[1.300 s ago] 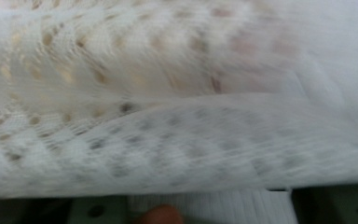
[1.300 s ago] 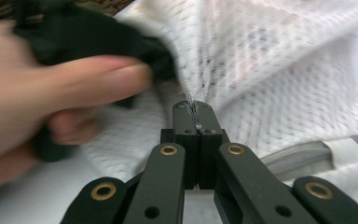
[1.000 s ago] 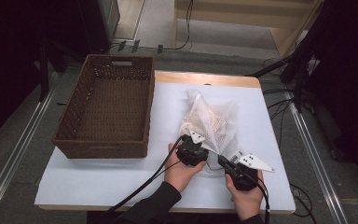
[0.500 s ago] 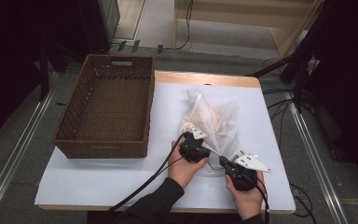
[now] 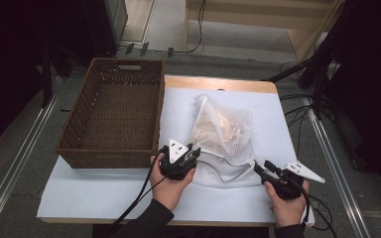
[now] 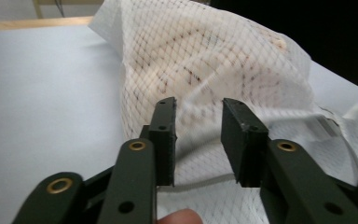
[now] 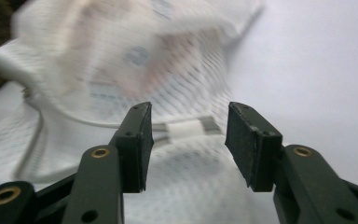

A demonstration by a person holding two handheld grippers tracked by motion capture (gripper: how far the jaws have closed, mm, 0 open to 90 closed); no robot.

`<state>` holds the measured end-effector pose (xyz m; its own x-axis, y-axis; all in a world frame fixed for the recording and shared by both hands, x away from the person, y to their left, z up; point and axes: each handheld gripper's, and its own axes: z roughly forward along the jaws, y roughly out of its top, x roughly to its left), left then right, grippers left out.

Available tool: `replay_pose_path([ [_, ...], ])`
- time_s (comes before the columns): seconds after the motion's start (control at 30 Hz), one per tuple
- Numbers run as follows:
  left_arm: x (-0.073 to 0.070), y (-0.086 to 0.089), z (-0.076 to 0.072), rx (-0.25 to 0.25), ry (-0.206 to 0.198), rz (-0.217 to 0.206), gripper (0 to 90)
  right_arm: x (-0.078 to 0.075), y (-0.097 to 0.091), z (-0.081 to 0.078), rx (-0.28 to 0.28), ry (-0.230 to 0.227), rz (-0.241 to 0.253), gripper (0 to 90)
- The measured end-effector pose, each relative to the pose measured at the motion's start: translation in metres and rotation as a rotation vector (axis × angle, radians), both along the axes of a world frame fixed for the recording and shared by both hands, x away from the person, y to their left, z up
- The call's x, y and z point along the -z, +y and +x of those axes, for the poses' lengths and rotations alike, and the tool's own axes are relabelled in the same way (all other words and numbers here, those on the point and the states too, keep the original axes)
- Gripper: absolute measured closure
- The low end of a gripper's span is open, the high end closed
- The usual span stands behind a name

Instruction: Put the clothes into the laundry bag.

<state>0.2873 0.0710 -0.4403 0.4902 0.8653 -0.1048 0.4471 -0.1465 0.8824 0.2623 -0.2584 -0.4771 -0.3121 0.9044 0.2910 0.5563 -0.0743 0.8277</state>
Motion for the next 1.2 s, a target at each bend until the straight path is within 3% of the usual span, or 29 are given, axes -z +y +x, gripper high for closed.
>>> replay_pose_path([
  [0.07,0.007,-0.004,0.006,0.009,0.044,0.037,56.7,0.006,-0.001,0.007,-0.02,0.05,0.009,46.7],
  [0.13,0.018,-0.005,0.013,0.005,0.096,0.08,54.9,0.007,0.003,0.011,-0.034,0.074,-0.018,45.7],
  [0.23,0.032,-0.006,0.02,0.037,0.183,0.14,60.4,0.007,0.011,0.014,-0.056,0.098,-0.07,48.7],
  [0.27,0.035,-0.008,0.019,0.043,0.192,0.167,62.8,0.008,0.014,0.016,-0.062,0.111,-0.1,53.9],
  [0.33,0.036,-0.011,0.015,0.053,0.152,0.224,68.1,0.01,0.019,0.016,-0.069,0.135,-0.149,67.1],
  [0.37,0.036,-0.012,0.014,0.057,0.144,0.246,72.1,0.01,0.021,0.016,-0.049,0.129,-0.197,75.7],
  [0.4,0.036,-0.012,0.013,0.058,0.137,0.269,75.0,0.009,0.021,0.016,-0.037,0.132,-0.211,81.8],
  [0.47,0.036,-0.011,0.012,0.074,0.136,0.273,79.4,0.009,0.018,0.016,-0.017,0.142,-0.204,90.0],
  [0.53,0.036,-0.008,0.012,0.079,0.141,0.272,81.9,0.009,0.012,0.016,-0.013,0.16,-0.18,90.0],
  [0.6,0.036,-0.004,0.01,0.078,0.142,0.265,84.7,0.009,0.007,0.013,0.011,0.16,-0.195,90.0],
  [0.7,0.036,0.004,0.006,0.082,0.146,0.22,85.2,0.01,0.0,0.011,0.017,0.155,-0.179,90.0],
  [0.83,0.034,0.019,-0.004,0.082,0.128,0.173,78.0,0.01,0.002,0.006,0.008,0.119,-0.182,90.0],
  [0.9,0.033,0.029,-0.01,0.082,0.113,0.138,75.1,0.009,0.001,0.002,-0.02,0.066,-0.161,82.7],
  [1.03,0.031,0.045,-0.021,0.125,0.098,0.086,63.5,0.007,-0.003,-0.004,-0.062,0.007,-0.091,63.8],
  [1.2,0.028,0.063,-0.034,0.148,0.065,0.033,43.9,0.005,-0.004,-0.009,-0.1,-0.03,-0.084,45.4],
])
